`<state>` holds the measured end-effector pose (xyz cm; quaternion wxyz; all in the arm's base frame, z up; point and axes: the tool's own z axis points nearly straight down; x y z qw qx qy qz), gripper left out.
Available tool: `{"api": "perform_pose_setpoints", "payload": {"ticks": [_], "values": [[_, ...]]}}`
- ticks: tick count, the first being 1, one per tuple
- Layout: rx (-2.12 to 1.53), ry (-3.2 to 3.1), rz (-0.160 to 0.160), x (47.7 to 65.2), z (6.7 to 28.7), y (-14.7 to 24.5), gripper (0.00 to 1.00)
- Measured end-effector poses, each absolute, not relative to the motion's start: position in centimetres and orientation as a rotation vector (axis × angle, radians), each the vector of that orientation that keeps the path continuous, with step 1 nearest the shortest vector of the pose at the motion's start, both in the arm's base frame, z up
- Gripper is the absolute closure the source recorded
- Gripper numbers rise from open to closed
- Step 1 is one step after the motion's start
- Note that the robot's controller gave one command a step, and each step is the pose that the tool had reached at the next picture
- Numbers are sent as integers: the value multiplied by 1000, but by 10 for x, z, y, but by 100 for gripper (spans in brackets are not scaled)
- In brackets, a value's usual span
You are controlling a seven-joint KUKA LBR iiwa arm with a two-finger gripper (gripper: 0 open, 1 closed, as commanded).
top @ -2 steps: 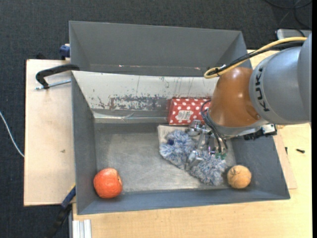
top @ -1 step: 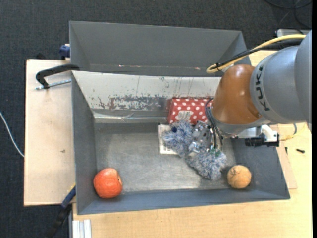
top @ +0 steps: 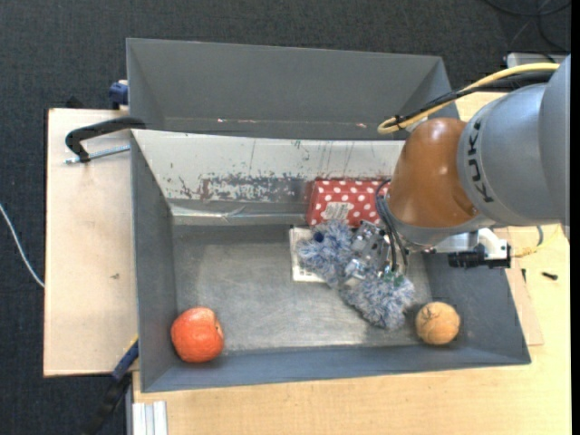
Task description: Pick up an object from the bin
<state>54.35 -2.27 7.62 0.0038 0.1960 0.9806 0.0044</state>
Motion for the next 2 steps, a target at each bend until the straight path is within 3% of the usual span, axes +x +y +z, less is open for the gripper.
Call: {"api": "perform_pose_setpoints", "payload": {"ticks": [1, 2], "values": [[616, 3076, 12, 542, 81, -23, 100], [616, 3081, 4, 541, 101, -23, 100]]}}
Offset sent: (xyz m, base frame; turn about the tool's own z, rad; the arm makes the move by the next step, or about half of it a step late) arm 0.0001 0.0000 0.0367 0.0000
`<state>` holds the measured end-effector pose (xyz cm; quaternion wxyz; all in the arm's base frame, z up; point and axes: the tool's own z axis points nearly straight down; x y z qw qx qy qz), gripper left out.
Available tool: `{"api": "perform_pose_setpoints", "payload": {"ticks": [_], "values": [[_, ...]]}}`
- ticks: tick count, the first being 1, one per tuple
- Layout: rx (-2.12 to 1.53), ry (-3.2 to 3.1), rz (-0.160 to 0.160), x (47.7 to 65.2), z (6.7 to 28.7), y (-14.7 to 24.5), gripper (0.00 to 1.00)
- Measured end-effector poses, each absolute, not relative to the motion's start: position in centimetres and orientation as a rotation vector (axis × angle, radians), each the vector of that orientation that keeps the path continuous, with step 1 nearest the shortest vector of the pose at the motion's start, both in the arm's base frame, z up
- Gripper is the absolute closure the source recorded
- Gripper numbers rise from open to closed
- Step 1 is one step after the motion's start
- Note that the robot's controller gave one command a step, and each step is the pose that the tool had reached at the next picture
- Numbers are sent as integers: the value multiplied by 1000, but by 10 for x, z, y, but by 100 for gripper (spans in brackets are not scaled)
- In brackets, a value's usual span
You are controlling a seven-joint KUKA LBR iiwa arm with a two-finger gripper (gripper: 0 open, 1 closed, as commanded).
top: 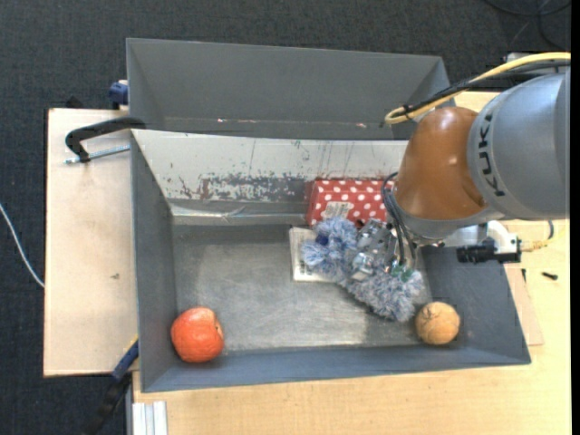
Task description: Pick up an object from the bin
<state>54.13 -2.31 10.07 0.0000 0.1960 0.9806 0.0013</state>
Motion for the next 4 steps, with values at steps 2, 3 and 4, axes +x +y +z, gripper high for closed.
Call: {"api": "perform_pose_setpoints", "payload": {"ticks": [2, 3, 4], "values": [[615, 3078, 3, 543, 119, -23, 100], [616, 3083, 1, 541, 136, -23, 100], [616, 3079, 2, 542, 155, -23, 100]]}}
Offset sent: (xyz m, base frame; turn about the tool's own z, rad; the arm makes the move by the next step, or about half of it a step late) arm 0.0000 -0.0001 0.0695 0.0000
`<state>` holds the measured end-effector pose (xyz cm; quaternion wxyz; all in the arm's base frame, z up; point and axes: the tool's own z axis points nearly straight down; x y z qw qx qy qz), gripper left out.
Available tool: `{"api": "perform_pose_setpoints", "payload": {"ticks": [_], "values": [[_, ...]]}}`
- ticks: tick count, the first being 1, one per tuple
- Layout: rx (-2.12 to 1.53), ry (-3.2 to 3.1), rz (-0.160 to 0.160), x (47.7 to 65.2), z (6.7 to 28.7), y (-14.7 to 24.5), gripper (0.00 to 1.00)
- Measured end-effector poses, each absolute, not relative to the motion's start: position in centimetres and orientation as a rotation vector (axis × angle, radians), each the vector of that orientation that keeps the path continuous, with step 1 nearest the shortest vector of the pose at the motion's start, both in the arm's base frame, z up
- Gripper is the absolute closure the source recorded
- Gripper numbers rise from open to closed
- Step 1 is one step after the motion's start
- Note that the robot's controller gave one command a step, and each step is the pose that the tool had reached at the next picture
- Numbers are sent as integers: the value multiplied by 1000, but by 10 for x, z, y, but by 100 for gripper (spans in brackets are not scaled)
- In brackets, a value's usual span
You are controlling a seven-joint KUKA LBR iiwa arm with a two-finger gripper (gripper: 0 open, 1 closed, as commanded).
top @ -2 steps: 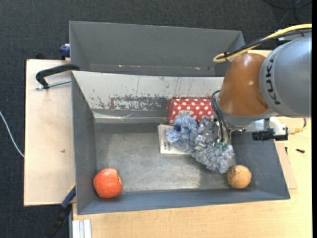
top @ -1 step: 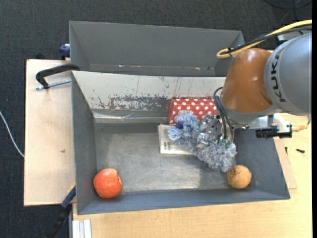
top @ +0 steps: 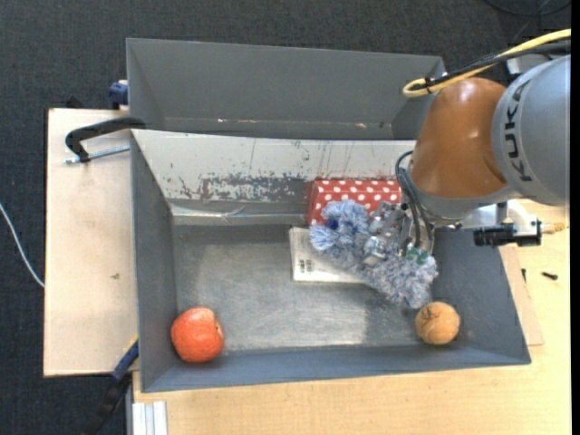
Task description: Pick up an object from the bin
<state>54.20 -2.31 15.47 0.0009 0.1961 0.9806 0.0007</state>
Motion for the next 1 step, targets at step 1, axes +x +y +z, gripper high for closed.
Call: {"api": "perform_pose_setpoints", "payload": {"ticks": [1], "values": [[614, 3075, 3, 543, 168, -23, 100]]}}
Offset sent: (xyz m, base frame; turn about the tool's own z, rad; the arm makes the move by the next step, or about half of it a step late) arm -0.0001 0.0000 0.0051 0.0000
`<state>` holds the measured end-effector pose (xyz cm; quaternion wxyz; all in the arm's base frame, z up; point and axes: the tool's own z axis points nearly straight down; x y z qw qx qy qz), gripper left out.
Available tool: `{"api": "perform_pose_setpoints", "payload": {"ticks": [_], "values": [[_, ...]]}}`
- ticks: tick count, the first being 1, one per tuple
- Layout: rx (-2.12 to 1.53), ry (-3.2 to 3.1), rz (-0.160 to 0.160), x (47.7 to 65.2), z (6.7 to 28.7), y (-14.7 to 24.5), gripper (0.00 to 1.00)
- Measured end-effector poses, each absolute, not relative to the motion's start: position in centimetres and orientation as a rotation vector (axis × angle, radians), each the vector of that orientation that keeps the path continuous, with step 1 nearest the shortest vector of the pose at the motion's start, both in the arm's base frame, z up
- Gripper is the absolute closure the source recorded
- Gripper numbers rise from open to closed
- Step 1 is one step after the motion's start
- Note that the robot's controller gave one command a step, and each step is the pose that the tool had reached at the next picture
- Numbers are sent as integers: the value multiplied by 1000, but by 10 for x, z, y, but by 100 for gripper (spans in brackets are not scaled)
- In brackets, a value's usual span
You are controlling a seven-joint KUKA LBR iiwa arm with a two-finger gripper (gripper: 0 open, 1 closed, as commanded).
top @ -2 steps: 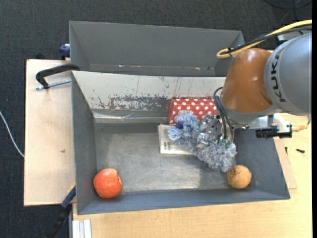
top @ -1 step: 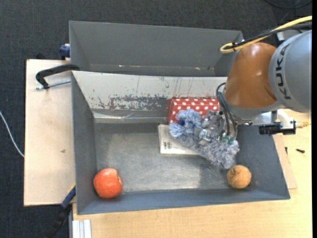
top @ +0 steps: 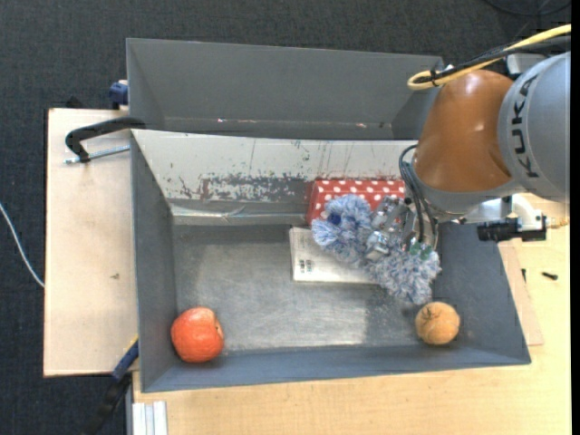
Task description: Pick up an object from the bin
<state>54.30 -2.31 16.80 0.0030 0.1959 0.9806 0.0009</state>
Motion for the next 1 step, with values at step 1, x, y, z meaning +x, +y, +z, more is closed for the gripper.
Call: {"api": "perform_pose_setpoints", "payload": {"ticks": [1], "values": [[614, 3074, 3, 543, 176, -23, 100]]}}
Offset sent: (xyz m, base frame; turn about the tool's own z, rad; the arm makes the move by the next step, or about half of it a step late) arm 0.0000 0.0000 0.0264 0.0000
